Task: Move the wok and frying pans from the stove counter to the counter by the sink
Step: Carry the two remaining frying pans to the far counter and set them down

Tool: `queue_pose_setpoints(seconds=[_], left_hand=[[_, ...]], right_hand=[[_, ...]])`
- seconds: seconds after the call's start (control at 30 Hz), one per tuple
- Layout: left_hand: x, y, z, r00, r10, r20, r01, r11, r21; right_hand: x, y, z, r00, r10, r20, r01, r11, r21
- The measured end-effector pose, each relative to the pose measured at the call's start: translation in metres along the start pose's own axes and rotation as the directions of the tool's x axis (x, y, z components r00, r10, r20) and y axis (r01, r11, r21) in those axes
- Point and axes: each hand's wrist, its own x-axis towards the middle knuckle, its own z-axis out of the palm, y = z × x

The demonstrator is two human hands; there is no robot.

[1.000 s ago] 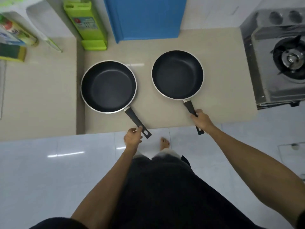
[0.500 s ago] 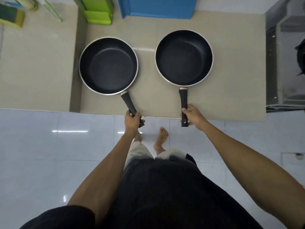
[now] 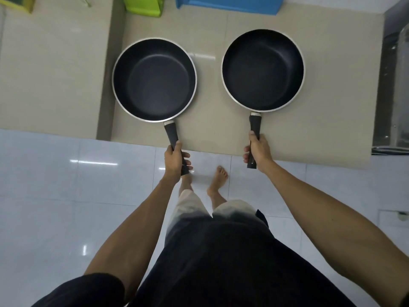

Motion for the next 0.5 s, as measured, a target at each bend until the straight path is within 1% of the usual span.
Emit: queue_pose_setpoints(seconds=[0.07,0.13,0.23,0.3,0.37,0.5], left_hand=[[0.002,-0.001,0.003,1.000,0.005,-0.025,-0.007,0.999,-0.054],[0.004,-0.004,0.007,0.998,0.030,-0.060,-0.033,0.998,-0.044],[0.003,-0.006,0.014,0.979,0.128,-0.161,-0.119,0.991,0.063],[-0.002,-0.005,0.019,0.957,0.204,-0.209,-0.179,0.975,0.131],[-0.009,-0.001,0.022,0.946,0.242,-0.214,-0.211,0.964,0.160],[-0.024,0.011,0.020,0.960,0.225,-0.165,-0.203,0.969,0.144]], right_hand=[[0.002,0.002,0.002,1.000,-0.008,-0.019,0.008,1.000,-0.003],[0.005,0.004,0.006,0.997,-0.025,-0.075,0.023,0.999,-0.034],[0.005,0.006,0.014,0.981,-0.066,-0.185,0.047,0.993,-0.105],[0.004,0.006,0.017,0.968,-0.103,-0.231,0.065,0.984,-0.167],[0.002,0.005,0.014,0.959,-0.124,-0.256,0.075,0.979,-0.190],[-0.008,0.004,-0.005,0.961,-0.134,-0.243,0.096,0.982,-0.164]])
